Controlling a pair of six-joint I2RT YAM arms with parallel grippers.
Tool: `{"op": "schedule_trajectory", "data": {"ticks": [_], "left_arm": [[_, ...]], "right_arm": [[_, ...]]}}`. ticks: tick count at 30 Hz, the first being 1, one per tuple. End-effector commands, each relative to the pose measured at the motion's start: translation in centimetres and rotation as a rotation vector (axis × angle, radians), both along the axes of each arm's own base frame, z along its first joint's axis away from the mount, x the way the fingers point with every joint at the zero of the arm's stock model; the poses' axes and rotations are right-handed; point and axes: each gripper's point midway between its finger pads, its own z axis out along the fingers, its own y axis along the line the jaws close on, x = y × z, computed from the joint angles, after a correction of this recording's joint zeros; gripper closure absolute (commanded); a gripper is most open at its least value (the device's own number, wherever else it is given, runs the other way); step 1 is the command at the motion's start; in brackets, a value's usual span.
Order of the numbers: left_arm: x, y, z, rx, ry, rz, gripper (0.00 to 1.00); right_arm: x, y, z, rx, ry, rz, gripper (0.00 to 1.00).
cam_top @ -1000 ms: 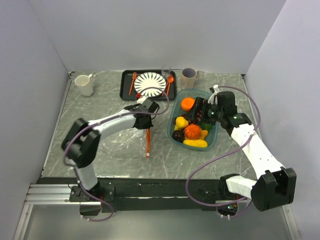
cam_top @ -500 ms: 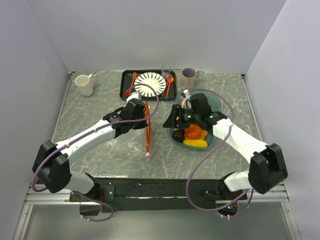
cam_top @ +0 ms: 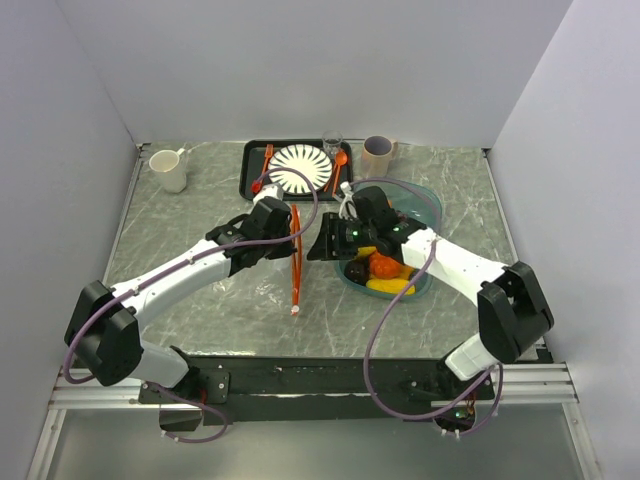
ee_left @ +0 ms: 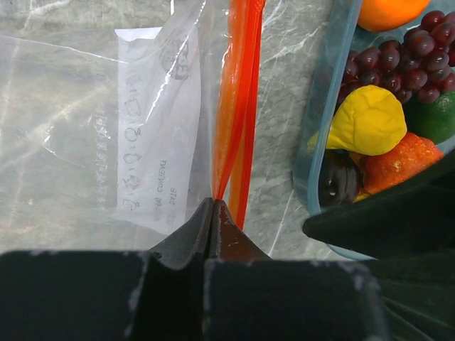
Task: Place the food in the zip-top bag and seal the zipper
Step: Pick up the zipper food storage bag at the center of the board, then open the zipper of the food storage bag at the center of the board.
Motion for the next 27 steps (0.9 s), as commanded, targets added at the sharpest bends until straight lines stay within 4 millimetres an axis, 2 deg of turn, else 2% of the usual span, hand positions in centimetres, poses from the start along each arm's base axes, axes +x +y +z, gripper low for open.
{"op": "schedule_trajectory", "data": {"ticks": [1,9,12,17,23,27], "left_arm": [[0.4,-1.2,1.4,-0.050,-0.030,-0.019,0.99],[0.5,-1.4,1.4,-0.053,-0.025,-0.025,0.99],[0.5,-1.3,1.5,-0.053,-0.027,-0.025,0.99],[0.2,-1.1,2.1,-0.065,-0.045,-0.021,0.99],[-0.3,0.1,3.0,-0.045,-0.059,-0.005,0.99],[-1.1,1.5,3.6,-0.028,-0.060,0.024,0.99]], "right_arm": [[1.1,2.1,1.8,0.042,-0.059,0.028,0.44],[1.6,3.7,0.2,-0.013,-0.037,0.047,0.44],[2.0,3.7,-0.9,-0.039,-0.020,0.037,0.52],[2.3,3.9,-1.8,-0.059,-0.013,0.045,0.77],[3.1,3.4,-3.1,-0.115,-0.006,0.014,0.93],[3.8,3.0,-4.7,-0.170,0.018,-0.024,1.00]]}}
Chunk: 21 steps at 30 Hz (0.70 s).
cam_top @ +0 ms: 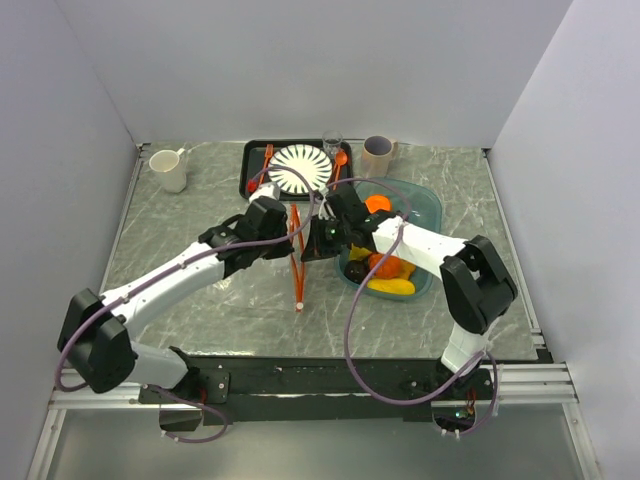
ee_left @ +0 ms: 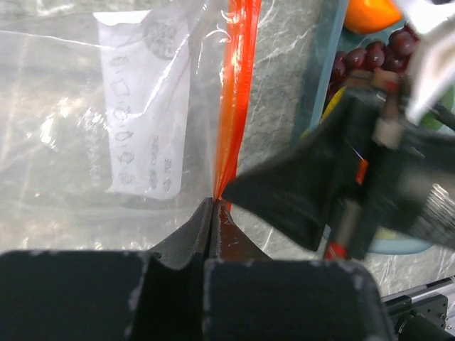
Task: Place the food in the zip-top bag and seal the zipper
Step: Open the zipper of the food storage bag at the center of the board.
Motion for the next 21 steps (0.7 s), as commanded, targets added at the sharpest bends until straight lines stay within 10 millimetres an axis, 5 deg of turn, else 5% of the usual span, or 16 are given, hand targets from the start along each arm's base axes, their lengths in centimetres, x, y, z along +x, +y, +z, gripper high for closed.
{"op": "schedule_trajectory", "data": {"ticks": [1,6,10,14,21], "left_arm": [[-0.8,1.8,2.5,0.002,-0.046,0.047,0.99],[-1.9,3.6,4.3,-0.017,-0.086,0.085,0.99],[-2.4,3.8,4.5,-0.041,-0.093,0.084,0.82],[-2.5,2.1,3.3,-0.094,-0.078,0.028,0.73],[-2.5,0.7,2.9,-0.119,-0.058,-0.022,0.53]], "right_arm": [[1.6,-0.1,-0.5,-0.056,-0.022,-0.047,1.00],[1.7,-0.3,-1.5,-0.069,-0.005,-0.077,1.00],[1.4,0.2,0.3,-0.007,-0.026,-0.075,1.00],[0.9,0.5,2.8,0.058,-0.057,-0.058,1.00],[0.5,0.2,3.7,0.061,-0.073,-0.053,1.00]]}}
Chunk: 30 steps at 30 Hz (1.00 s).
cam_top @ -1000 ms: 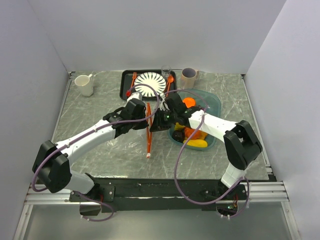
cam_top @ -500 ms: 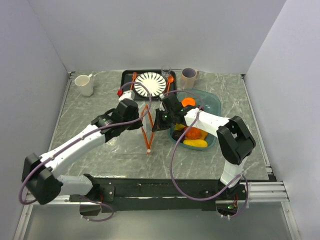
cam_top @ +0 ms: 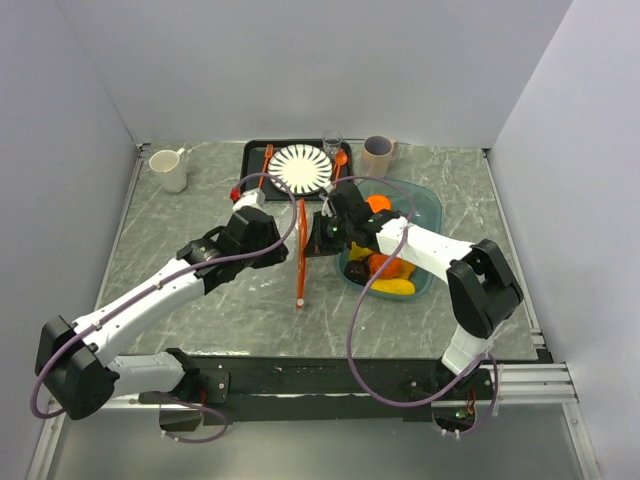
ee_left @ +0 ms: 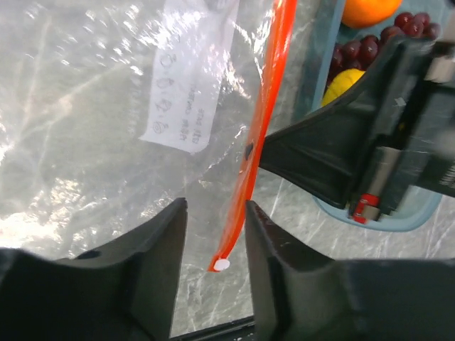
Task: Place the food in the zip-top bag and seal the zipper
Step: Open the zipper of the food storage bag at the center of the board.
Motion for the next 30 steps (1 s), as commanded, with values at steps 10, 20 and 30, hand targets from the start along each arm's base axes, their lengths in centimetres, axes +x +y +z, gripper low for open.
{"op": "schedule_trajectory", "data": {"ticks": [10,20,30], "left_arm": [[-1.6,-4.9,2.3,-0.099,-0.087,-0.145,0.36],[-2.2,-3.7,-1.1,0.132,-0.058,-0.051,0.41],[-0.9,-3.8,-0.9,0.183,-0.086,-0.018,0.43]], "right_arm": [[-0.1,0.7,3.0,0.071,-0.057,0.008,1.00],[0.1,0.2,3.6,0.051,-0.071,-0.010,1.00],[0.0,0.0,4.3,0.050,-0.082,-0.010,1.00]]}}
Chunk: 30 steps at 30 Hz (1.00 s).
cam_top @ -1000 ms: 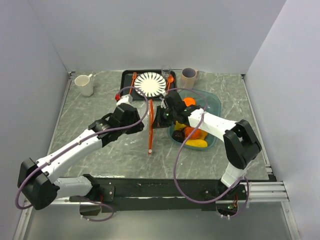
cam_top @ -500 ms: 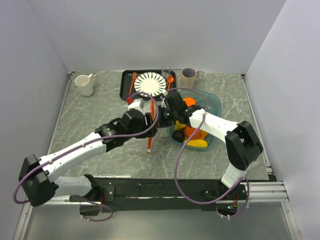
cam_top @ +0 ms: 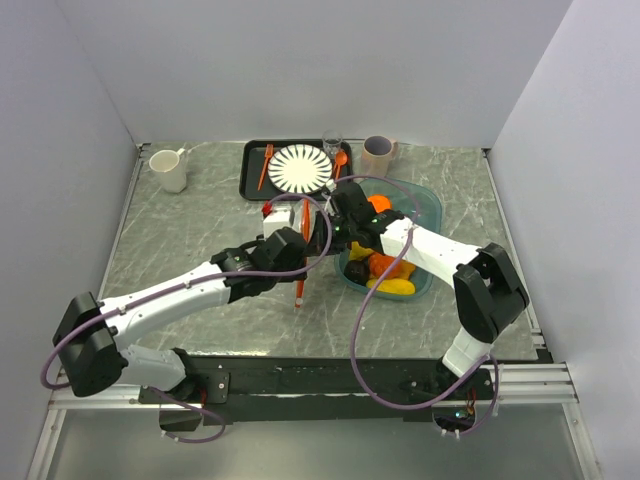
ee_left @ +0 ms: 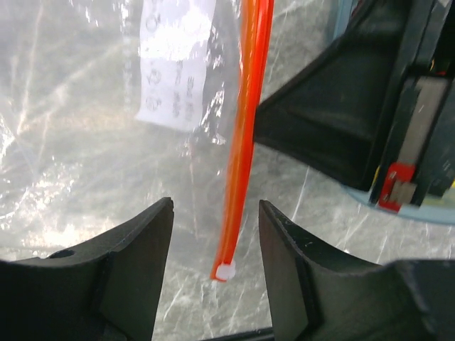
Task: Place the food in the zip-top bag and seal the zipper
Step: Open the zipper of the food storage bag at the center of the board.
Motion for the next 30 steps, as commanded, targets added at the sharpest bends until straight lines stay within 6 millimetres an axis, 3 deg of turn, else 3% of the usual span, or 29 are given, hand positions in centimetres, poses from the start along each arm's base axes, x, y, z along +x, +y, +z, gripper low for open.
{"op": "schedule_trajectory", "data": {"ticks": [1,5,20,30], "left_arm": [[1.6,-1.0,1.9,-0.013,-0.057,0.028,0.43],[2.0,-1.9,2.3,-0.020,-0.065,0.009,0.43],[2.5,-0.9,0.1,0.108,-0.034,0.062,0.48],[2.3,-3.0,0.3,0.143,-0.047,0.027,0.41]], "right_arm": [[0.3,0.3,3.2,0.036,-0.072,0.004,1.00],[0.2,0.3,3.4,0.037,-0.075,0.009,1.00],[0.3,0.1,4.1,0.032,-0.084,0.008,1.00],[0.0,0.2,4.8,0.047,-0.094,0.016,1.00]]}}
